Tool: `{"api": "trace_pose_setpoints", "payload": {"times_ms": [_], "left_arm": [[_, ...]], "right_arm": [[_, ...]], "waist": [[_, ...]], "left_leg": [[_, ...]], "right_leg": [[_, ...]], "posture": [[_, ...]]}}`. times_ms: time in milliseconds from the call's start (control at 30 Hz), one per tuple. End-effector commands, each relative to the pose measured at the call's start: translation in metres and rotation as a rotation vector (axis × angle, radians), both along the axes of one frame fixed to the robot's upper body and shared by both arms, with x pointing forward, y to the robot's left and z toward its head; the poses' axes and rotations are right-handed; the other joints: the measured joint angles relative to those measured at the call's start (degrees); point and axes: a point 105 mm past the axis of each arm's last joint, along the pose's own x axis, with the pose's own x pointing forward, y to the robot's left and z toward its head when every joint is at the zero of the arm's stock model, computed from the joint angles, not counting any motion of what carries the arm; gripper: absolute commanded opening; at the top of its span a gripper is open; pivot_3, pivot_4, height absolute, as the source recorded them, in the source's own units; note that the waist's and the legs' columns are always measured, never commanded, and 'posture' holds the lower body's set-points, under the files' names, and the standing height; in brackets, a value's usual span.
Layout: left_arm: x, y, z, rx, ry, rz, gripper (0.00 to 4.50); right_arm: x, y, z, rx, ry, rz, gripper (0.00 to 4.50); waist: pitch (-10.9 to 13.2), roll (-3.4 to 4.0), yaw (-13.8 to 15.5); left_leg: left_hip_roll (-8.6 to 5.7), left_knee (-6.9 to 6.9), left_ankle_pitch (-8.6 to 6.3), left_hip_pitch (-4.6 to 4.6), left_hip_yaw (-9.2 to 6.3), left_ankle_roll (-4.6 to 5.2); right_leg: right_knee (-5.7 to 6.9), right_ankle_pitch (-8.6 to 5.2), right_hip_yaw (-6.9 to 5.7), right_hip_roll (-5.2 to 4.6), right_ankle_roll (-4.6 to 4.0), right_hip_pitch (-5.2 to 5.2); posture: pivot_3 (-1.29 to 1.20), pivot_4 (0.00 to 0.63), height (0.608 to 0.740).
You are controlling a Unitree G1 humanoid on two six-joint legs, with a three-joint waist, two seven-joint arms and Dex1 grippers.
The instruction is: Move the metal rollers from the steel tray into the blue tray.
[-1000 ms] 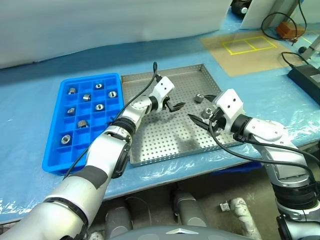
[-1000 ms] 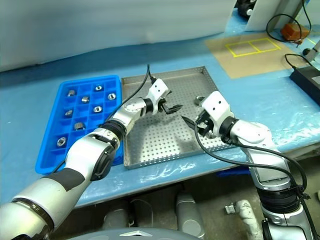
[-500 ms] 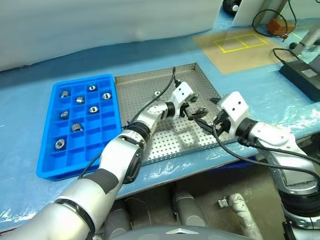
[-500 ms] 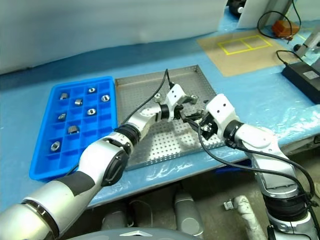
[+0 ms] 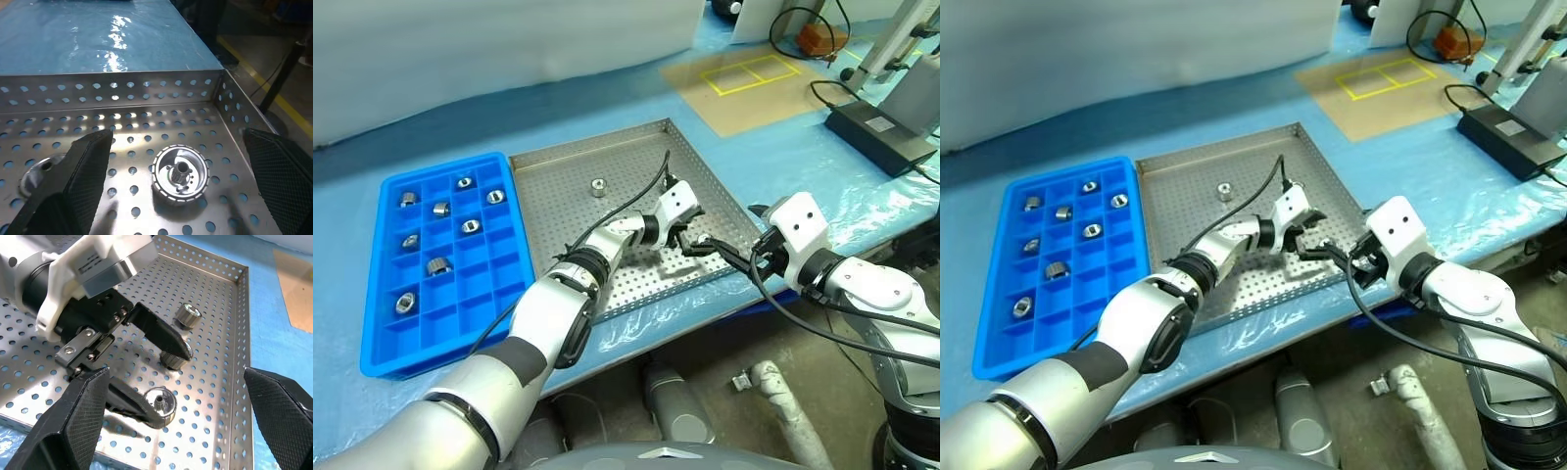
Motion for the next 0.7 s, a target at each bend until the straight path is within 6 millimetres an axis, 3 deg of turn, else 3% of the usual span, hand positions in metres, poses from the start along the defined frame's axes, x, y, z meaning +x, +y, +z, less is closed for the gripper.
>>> {"api": "trace_pose_setpoints", "payload": {"times_ms": [33, 233, 500, 700], "left_arm": [[-0.026, -0.014, -0.003, -0.032, 0.027, -0.172, 4.46], [-0.013, -0.011, -0.008, -0.005, -0.005, -0.045, 4.46], [0.017, -0.003, 0.025, -0.136, -0.004, 0.146, 4.46], [0.044, 0.020, 0.051, -0.250, 0.014, 0.306, 4.46]], "right_arm": [[-0.004, 0.000, 0.013, -0.010, -0.054, -0.003, 4.50], [-0.003, 0.001, 0.011, -0.008, -0.050, -0.005, 4.50], [-0.002, 0.002, 0.010, -0.003, -0.050, -0.007, 4.50], [-0.001, 0.005, 0.009, 0.003, -0.052, -0.004, 4.50]], "waist": [[0.00, 0.00, -0.14], [-0.01, 0.02, -0.10], [-0.01, 0.03, -0.19], [-0.01, 0.02, -0.23]], "left_leg": [[-0.04, 0.00, -0.03, 0.00, 0.01, 0.05], [-0.14, 0.03, -0.07, 0.00, 0.01, 0.14], [-0.30, 0.14, -0.12, 0.01, 0.01, 0.21], [-0.57, 0.13, -0.19, 0.00, 0.01, 0.34]], "right_leg": [[-0.03, 0.00, 0.01, -0.04, 0.00, 0.01], [-0.06, 0.00, -0.07, -0.19, 0.00, 0.10], [-0.06, 0.00, -0.06, -0.31, 0.00, 0.16], [-0.06, 0.00, -0.11, -0.60, 0.01, 0.16]], "posture": [[-0.79, 0.150, 0.740], [-0.78, 0.150, 0.740], [-0.78, 0.150, 0.740], [-0.78, 0.150, 0.740]]}}
